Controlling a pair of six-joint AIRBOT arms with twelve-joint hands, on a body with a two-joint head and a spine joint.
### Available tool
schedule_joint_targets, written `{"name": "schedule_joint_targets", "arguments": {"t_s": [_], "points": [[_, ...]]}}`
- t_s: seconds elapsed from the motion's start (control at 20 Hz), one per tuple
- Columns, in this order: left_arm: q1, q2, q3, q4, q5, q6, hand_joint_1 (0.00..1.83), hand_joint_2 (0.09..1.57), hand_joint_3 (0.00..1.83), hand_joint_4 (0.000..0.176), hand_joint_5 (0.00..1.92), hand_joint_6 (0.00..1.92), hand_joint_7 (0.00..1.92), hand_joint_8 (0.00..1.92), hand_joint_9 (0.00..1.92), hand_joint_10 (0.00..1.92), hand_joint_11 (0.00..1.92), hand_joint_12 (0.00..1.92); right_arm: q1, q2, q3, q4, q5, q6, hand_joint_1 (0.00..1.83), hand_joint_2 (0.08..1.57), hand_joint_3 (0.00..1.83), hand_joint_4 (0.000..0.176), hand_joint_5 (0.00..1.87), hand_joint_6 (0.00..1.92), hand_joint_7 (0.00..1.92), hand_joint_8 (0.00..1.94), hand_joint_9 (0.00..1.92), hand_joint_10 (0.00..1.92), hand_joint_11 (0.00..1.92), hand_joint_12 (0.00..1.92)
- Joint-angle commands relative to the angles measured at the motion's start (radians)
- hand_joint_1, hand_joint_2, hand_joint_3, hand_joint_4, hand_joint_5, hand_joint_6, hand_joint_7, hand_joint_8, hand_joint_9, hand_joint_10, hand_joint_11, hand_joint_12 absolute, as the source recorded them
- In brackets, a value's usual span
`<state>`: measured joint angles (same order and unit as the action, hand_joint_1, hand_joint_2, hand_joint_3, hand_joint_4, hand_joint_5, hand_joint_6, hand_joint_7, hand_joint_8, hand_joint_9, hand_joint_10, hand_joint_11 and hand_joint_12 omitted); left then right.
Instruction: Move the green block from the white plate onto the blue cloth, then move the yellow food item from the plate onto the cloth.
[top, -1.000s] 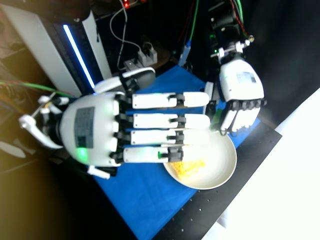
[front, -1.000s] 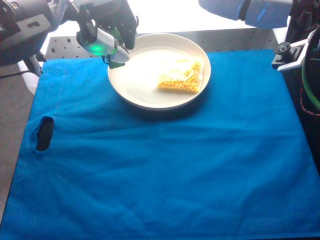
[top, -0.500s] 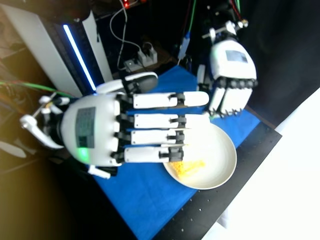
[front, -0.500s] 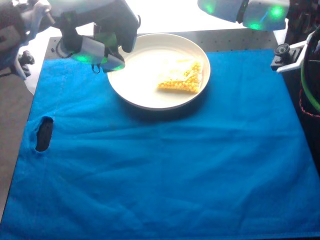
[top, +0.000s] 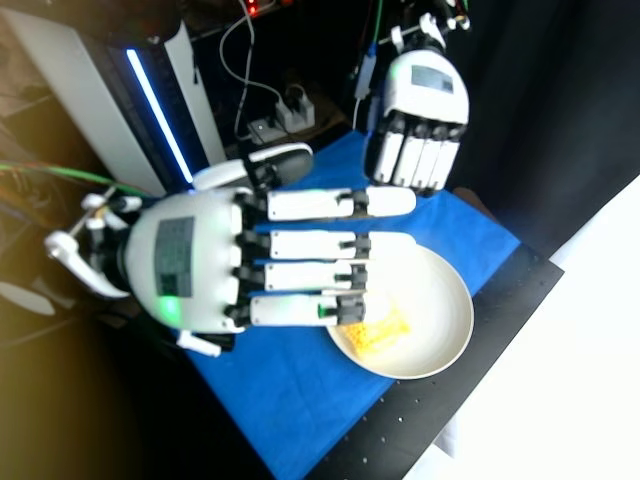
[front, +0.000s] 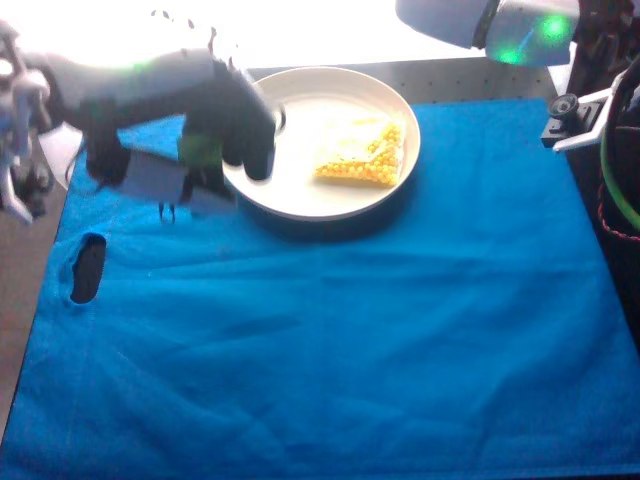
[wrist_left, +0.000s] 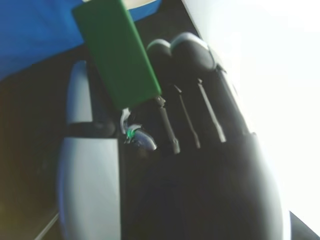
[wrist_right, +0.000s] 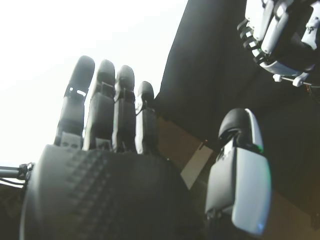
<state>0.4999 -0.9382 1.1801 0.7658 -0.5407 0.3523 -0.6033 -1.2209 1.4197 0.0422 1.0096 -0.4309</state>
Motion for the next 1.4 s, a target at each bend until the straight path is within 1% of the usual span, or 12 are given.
{"name": "schedule_joint_targets", "arguments": {"t_s": [0.0,0.05,0.1,0.2,0.25,0.35,0.5,0.65,0.9,1.1,1.15,1.35], "points": [[0.002,0.012,-0.010,-0.042,-0.113,-0.005,1.27,1.12,0.00,0.000,1.05,0.70,0.94,1.19,0.88,1.07,0.72,1.46,0.007,0.000,-0.002,0.017,0.117,0.005,0.31,0.98,0.00,0.057,0.31,0.01,0.46,0.01,0.39,0.01,0.00,1.13],[0.017,0.017,-0.020,-0.043,-0.120,-0.006,1.25,1.10,0.00,0.000,1.09,0.63,0.98,1.16,0.94,0.94,0.76,1.44,0.006,0.000,-0.003,0.018,0.117,0.005,0.30,0.98,0.00,0.052,0.29,0.00,0.45,0.00,0.38,0.00,0.00,1.08],[0.029,0.018,-0.025,-0.045,-0.125,-0.007,1.25,1.09,0.00,0.000,1.12,0.58,1.00,1.11,0.95,0.90,0.77,1.42,0.006,0.000,-0.003,0.018,0.117,0.005,0.32,0.97,0.00,0.073,0.30,0.00,0.46,0.01,0.38,0.01,0.00,1.06],[0.055,0.014,-0.027,-0.056,-0.129,-0.007,1.26,1.07,0.00,0.000,1.15,0.55,1.06,1.02,1.01,0.87,0.83,1.41,0.006,-0.001,-0.003,0.018,0.117,0.005,0.32,0.97,0.00,0.067,0.30,0.00,0.46,0.00,0.39,0.01,0.00,1.09],[0.064,0.010,-0.027,-0.059,-0.129,-0.007,1.25,1.06,0.00,0.000,1.11,0.66,1.10,0.90,1.07,0.80,0.92,1.37,0.006,-0.002,-0.003,0.018,0.117,0.005,0.32,0.97,0.00,0.071,0.30,0.00,0.47,0.00,0.40,0.01,0.00,1.09],[0.081,0.002,-0.025,-0.067,-0.128,-0.007,1.38,1.05,0.00,0.000,1.08,0.67,1.11,0.68,1.12,1.02,0.94,1.32,0.006,-0.003,-0.003,0.018,0.117,0.005,0.33,0.95,0.00,0.072,0.32,0.00,0.47,0.00,0.41,0.01,0.00,1.08],[0.099,-0.004,-0.022,-0.075,-0.124,-0.007,1.38,1.09,0.00,0.000,1.00,0.88,0.96,0.91,0.98,1.15,0.82,1.29,0.006,-0.003,-0.003,0.018,0.117,0.005,0.35,0.95,0.00,0.053,0.31,0.00,0.46,0.00,0.40,0.00,0.00,1.03],[0.107,-0.007,-0.019,-0.081,-0.123,-0.010,1.38,1.10,0.00,0.000,1.01,0.89,0.95,0.97,0.93,1.19,0.75,1.32,0.006,-0.003,-0.003,0.018,0.117,0.005,0.38,0.97,0.00,0.035,0.31,0.00,0.48,0.00,0.42,0.01,0.00,1.07],[0.115,-0.015,-0.017,-0.081,-0.120,-0.010,1.37,1.12,0.00,0.000,0.99,0.95,0.89,1.04,0.87,1.28,0.70,1.46,0.006,-0.004,-0.003,0.018,0.117,0.005,0.38,0.96,0.00,0.036,0.30,0.00,0.47,0.00,0.42,0.00,0.00,1.03],[0.127,-0.029,-0.012,-0.079,-0.113,-0.010,1.38,1.11,0.00,0.000,1.01,0.92,0.91,0.99,0.92,1.21,0.78,1.39,0.006,-0.005,-0.003,0.018,0.117,0.005,0.39,0.97,0.00,0.037,0.31,0.00,0.46,0.00,0.40,0.00,0.00,1.02],[0.131,-0.033,-0.010,-0.077,-0.110,-0.010,1.38,1.10,0.00,0.000,1.00,0.92,0.92,0.95,0.96,1.19,0.85,1.38,0.006,-0.005,-0.003,0.018,0.117,0.005,0.38,0.98,0.00,0.048,0.31,0.00,0.47,0.00,0.41,0.00,0.00,1.06],[0.145,-0.052,0.006,-0.067,-0.108,-0.041,1.38,1.09,0.00,0.000,1.02,0.86,0.94,0.95,0.97,1.17,0.84,1.38,0.005,-0.005,-0.003,0.018,0.117,0.005,0.39,0.95,0.00,0.040,0.30,0.00,0.45,0.00,0.40,0.00,0.00,1.09]]}}
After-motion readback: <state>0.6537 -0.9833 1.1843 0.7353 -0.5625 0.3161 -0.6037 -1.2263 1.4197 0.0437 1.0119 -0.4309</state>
